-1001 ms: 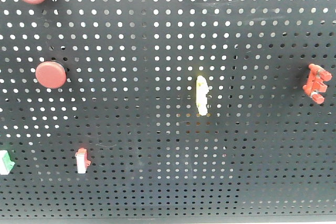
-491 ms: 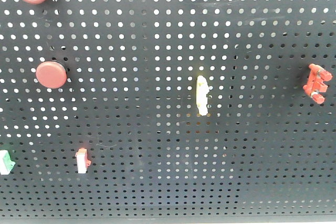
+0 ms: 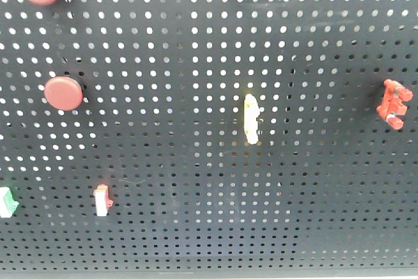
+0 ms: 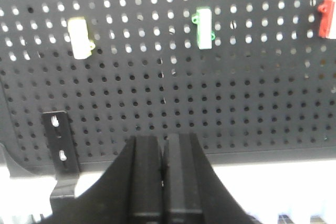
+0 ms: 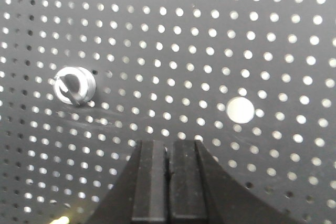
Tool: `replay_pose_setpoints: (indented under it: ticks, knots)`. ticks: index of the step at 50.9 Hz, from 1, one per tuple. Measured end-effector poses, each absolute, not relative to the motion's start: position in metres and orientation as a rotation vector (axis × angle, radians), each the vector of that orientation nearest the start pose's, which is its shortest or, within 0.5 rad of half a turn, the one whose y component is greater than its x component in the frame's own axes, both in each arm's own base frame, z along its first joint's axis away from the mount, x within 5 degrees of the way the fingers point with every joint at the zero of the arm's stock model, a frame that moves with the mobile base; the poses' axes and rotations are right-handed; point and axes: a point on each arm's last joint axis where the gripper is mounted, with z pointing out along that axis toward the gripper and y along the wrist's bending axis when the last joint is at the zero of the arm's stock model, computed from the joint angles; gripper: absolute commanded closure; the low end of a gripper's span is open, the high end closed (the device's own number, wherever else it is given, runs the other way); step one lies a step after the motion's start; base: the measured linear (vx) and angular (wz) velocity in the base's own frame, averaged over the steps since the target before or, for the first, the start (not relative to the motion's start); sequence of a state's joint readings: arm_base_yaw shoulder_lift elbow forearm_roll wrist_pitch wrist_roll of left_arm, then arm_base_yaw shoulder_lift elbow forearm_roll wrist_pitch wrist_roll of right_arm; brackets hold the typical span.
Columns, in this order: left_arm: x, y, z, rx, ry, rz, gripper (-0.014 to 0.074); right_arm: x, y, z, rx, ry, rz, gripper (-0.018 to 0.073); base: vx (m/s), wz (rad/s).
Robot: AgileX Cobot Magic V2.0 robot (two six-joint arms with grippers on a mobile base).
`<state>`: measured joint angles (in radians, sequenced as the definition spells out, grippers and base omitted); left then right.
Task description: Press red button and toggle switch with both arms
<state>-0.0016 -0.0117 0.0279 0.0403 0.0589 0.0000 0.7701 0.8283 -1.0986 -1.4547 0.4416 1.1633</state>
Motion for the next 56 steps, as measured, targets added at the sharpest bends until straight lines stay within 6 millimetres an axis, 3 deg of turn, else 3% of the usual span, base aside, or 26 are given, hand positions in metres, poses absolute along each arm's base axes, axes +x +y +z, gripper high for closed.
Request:
replay_pose_setpoints:
  ticks: [56]
  knots:
    - [0.0567, 0.0002, 0.1963, 0.03, 1.589, 0.033, 0.0595, 0.1302, 0.072, 0.4892, -0.297, 1.267, 0.14, 0.0559, 0.0, 0.0]
